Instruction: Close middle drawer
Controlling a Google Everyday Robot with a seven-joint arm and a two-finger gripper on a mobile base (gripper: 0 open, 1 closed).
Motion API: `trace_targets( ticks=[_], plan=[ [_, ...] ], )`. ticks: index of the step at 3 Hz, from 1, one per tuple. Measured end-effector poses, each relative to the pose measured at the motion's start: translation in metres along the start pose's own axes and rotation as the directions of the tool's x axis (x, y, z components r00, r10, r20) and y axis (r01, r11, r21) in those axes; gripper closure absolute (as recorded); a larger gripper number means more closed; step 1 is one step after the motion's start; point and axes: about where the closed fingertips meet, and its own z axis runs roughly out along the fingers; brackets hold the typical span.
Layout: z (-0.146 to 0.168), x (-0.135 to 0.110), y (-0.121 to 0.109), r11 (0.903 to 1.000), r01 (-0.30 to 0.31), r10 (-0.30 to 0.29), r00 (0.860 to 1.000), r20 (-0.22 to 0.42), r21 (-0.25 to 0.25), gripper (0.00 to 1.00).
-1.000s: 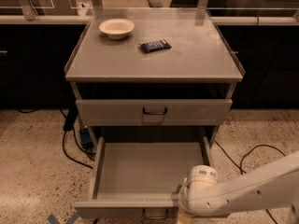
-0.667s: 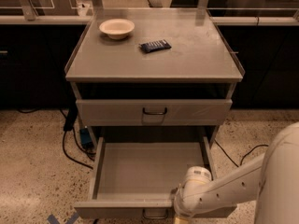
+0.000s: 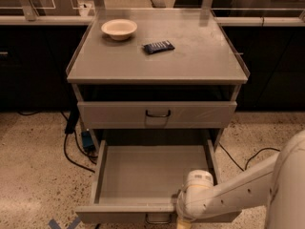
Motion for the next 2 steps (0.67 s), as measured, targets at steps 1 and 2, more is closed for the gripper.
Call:
trace_targets(
  ticks=[1,2],
  plan=[
    [0.000,-0.008,-0.010,0.9986,0.024,-0.023,1.000,-0.017,0.047,0.00],
    [0.016,-0.024,-0.017,0.9919,0.029,-0.024,0.999,-0.041,0.123,0.00]
  ],
)
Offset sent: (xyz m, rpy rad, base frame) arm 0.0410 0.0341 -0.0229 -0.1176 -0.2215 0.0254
